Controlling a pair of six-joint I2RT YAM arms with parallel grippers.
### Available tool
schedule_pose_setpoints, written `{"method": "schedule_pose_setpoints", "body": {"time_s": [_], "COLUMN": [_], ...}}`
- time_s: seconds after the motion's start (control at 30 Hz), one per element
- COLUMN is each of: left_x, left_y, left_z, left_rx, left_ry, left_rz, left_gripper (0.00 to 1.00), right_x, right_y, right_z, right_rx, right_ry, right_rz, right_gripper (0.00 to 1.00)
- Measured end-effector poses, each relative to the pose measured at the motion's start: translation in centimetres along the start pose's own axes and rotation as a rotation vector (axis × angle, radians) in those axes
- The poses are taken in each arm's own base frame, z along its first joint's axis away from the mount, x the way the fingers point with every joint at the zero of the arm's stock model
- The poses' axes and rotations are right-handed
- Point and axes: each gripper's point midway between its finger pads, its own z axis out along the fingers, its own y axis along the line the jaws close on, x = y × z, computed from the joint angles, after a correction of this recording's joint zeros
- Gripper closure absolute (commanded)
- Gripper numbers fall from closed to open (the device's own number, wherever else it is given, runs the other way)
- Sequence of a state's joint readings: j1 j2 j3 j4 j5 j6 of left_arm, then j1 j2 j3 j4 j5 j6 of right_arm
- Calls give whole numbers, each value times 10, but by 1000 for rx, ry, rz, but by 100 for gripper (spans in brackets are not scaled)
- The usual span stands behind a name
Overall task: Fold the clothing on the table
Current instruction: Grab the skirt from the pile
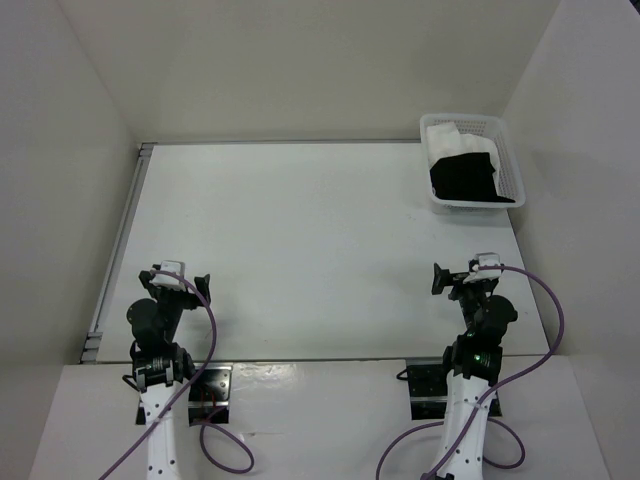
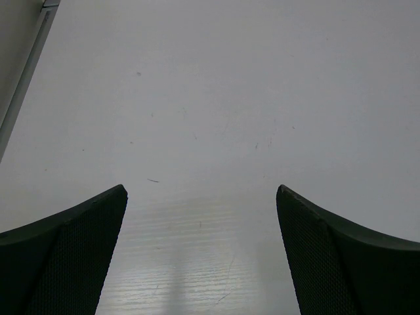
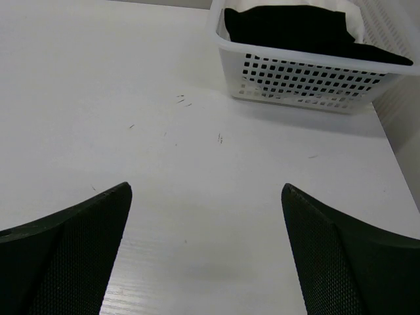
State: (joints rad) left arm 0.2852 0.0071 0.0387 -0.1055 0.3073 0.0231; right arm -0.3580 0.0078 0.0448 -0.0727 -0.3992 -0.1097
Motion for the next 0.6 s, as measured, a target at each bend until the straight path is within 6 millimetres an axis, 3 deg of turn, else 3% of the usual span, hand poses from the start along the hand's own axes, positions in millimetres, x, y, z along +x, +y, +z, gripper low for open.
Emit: {"method": "schedule_pose_setpoints", "body": {"time_s": [0.47,0.53,0.6], "left_x": [0,0,0], "left_y": [0,0,0], "left_z": [0,0,0], "left_rx": [0,0,0], "left_ry": [0,0,0], "left_rz": [0,0,0], "left_gripper": [0,0,0], "right_x": [-1,-9,-31], "right_y": [4,4,3], "right_z": [0,0,0], "right_rx": [-35,-38,-25], "right_ry": [-6,-27,-83], "right_rz": [-45,-61,-61], "right_gripper": [1,1,1]}}
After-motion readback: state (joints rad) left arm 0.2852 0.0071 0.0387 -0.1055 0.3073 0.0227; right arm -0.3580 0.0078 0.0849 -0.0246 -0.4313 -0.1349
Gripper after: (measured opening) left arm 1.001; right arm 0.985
